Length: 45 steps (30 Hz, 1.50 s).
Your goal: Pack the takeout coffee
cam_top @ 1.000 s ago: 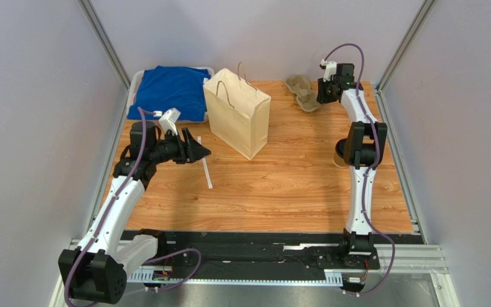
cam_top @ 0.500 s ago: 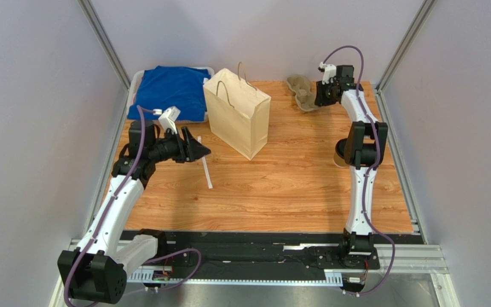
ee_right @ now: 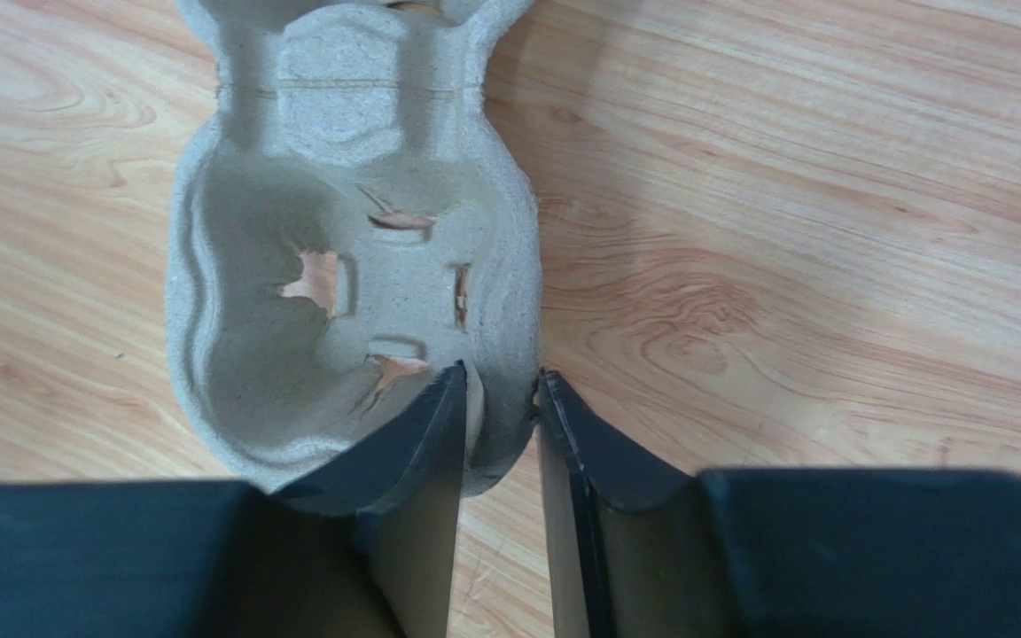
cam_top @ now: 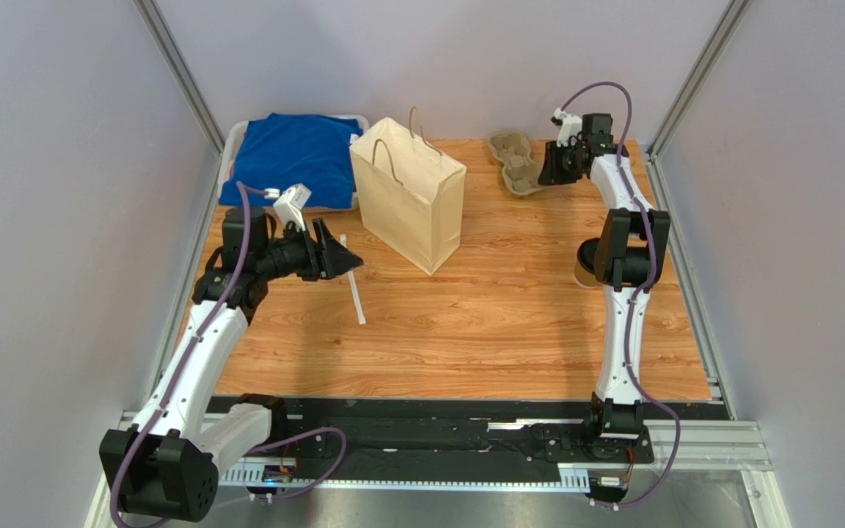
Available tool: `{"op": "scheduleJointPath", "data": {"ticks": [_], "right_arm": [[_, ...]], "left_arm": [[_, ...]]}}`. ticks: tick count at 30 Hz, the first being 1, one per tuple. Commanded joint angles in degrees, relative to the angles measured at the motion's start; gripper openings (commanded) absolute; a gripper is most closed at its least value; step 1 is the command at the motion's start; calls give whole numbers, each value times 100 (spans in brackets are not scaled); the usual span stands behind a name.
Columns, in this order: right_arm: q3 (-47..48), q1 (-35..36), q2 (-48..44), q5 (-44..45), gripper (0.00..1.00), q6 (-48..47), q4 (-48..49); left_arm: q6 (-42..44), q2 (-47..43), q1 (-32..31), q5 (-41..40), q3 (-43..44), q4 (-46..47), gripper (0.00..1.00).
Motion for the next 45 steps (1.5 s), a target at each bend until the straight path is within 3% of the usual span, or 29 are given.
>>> {"op": "scheduleJointPath", "data": {"ticks": [1, 3, 11, 23, 30, 36, 40, 45], "right_arm": [[193, -40, -131, -487, 21, 245, 2], [228, -84, -149, -497, 0, 307, -7], [79, -365, -1088, -628, 0, 676, 19], [-1186, -567, -3740, -1841, 0, 1063, 257], [-2671, -533, -5789, -2605, 0, 1704, 590], [-3867, -278, -7466, -2887, 0, 1565, 179], [-4236, 134, -8285, -2782, 0, 1196, -349], [-4386, 952, -8920, -2239, 0, 677, -849]], "left_arm": [[121, -23, 53, 97, 212, 71, 60], [130, -15, 53, 97, 229, 79, 60], [823, 371, 79, 334, 1265, 203, 64], [2248, 706, 79, 264, 3665, -448, 69], [1669, 671, 79, 588, 4412, 324, 70], [974, 1154, -43, 949, 5115, 449, 68], [1692, 1329, -649, 608, 5414, -104, 67], [1896, 1515, -1256, 501, 5687, -527, 67]]}}
